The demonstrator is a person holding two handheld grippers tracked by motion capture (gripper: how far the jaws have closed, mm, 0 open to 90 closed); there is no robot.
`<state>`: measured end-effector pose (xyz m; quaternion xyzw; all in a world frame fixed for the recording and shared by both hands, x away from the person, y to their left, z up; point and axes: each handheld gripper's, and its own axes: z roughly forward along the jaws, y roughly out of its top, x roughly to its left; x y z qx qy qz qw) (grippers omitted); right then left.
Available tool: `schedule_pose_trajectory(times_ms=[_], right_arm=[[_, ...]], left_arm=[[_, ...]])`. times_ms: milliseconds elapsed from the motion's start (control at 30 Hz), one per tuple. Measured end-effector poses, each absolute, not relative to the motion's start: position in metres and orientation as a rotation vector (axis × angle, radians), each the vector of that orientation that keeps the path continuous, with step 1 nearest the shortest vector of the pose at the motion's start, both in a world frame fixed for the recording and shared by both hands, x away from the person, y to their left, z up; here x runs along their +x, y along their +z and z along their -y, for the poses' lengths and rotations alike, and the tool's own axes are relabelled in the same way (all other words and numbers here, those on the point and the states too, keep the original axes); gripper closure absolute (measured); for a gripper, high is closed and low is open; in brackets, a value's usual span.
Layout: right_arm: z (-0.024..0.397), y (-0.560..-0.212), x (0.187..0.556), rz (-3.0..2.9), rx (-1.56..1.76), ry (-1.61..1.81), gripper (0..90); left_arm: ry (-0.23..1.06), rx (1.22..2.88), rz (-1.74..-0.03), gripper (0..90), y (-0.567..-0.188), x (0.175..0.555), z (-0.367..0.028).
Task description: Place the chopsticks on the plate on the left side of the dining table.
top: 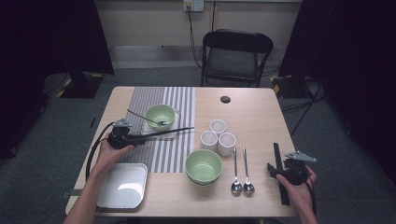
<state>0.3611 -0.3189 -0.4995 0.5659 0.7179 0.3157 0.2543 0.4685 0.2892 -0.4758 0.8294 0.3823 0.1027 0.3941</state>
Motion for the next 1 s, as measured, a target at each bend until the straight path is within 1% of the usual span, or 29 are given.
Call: schedule_pose_trajectory(times_ms=[400, 633, 733, 800, 1000], right_arm=[[0.319, -0.500, 0.361, -1.951, 1.537, 0.858, 15.5], [0.319, -0.500, 0.361, -1.953, 1.535, 0.859, 15.5], [0.319, -0.500, 0.361, -1.953, 1.535, 0.859, 15.5], [0.319, -0.500, 0.361, -1.954, 1.535, 0.859, 15.5], [0.319, -0.500, 0.361, -1.954, 1.534, 0.859, 15.5]], left_arm=[[0.273, 2.094, -1.000, 68.0, -0.477, 0.469, -0.298], [0.301, 2.099, -1.013, 64.9, -0.477, 0.470, -0.302], [0.327, 2.113, -1.017, 62.2, -0.476, 0.470, -0.302], [0.344, 2.110, -1.024, 62.3, -0.477, 0.470, -0.303], [0.355, 2.100, -1.043, 53.3, -0.477, 0.471, -0.303]])
